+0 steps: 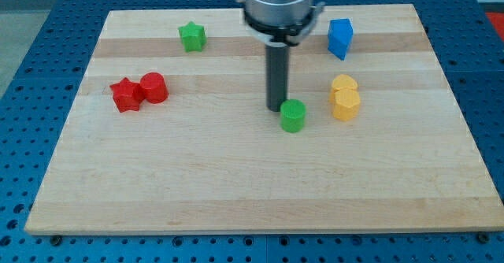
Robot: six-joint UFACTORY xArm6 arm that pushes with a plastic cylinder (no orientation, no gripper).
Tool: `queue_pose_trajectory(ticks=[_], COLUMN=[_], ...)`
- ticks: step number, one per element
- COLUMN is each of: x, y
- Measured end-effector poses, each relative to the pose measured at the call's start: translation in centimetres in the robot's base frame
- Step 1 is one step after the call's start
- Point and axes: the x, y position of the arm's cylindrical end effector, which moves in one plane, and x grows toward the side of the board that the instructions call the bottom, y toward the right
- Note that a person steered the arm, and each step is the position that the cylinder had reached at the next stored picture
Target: Place the green circle at the bottom left of the yellow hexagon
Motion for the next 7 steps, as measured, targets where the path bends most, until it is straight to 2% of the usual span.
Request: queue_pose_trajectory(ticks=[1, 2, 3, 5, 7], x=[1.4, 1.4, 4.2, 4.3, 3.2], y=[0.3, -2.2, -3.5, 1.8, 1.7])
